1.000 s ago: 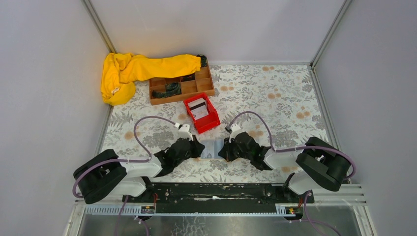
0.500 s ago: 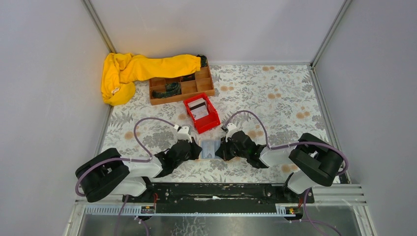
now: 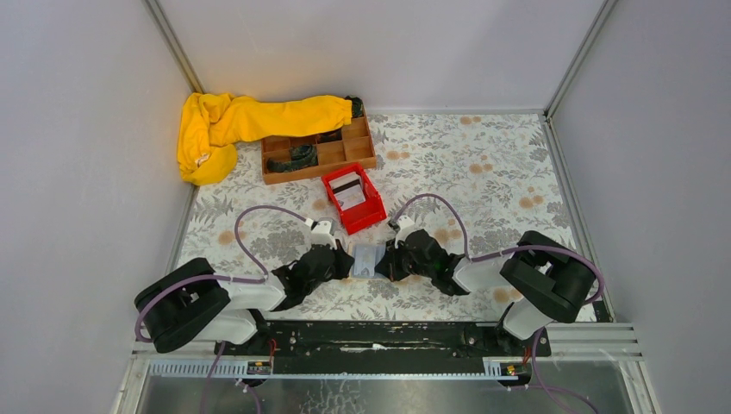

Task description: Take the credit cards out of the card holder

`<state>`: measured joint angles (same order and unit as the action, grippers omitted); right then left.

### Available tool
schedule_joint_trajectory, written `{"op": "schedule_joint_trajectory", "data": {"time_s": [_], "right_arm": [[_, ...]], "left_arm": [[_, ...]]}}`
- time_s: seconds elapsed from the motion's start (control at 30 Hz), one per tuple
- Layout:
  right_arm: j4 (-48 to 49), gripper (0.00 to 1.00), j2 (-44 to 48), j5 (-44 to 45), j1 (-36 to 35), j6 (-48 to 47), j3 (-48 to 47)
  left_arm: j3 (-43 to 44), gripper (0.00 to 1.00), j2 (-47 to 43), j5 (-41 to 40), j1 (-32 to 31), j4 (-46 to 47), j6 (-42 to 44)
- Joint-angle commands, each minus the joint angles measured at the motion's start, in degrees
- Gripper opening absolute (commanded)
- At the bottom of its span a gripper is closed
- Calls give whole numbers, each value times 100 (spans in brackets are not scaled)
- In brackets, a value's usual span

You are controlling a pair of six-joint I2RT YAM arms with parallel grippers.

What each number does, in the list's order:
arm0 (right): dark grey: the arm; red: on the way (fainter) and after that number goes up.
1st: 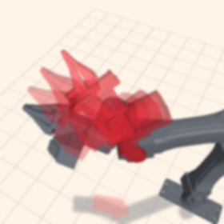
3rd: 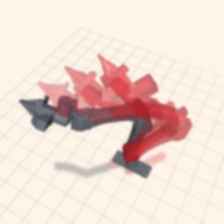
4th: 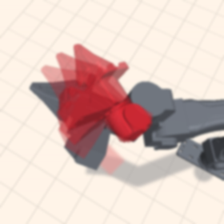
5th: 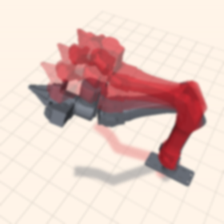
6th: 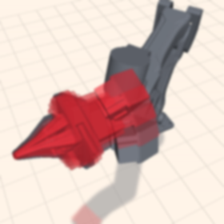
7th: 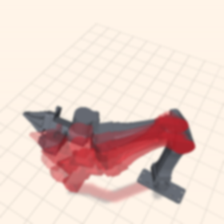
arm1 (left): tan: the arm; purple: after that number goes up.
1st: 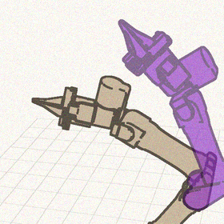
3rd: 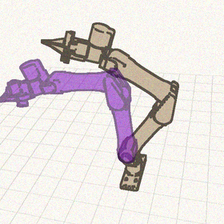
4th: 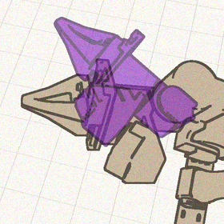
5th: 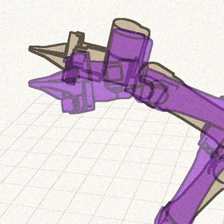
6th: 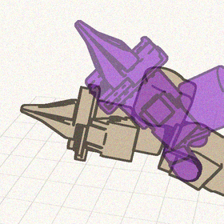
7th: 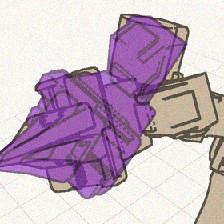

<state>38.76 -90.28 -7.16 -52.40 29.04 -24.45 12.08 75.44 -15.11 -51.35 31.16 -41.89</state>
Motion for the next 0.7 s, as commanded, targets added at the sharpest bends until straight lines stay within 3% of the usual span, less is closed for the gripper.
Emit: {"op": "schedule_joint_trajectory", "data": {"time_s": [0.0, 0.2, 0.67], "right_arm": [[282, 0, -100, -49, -48, 149, 114], [307, 0, -28, 6, -43, 182, 233], [356, 0, 145, 104, -42, 168, 389]], "left_arm": [[-50, 15, 71, 465, -29, 298, -12], [6, 15, -111, 755, -28, 390, -80], [524, 15, -843, 755, -157, -487, 134]]}}
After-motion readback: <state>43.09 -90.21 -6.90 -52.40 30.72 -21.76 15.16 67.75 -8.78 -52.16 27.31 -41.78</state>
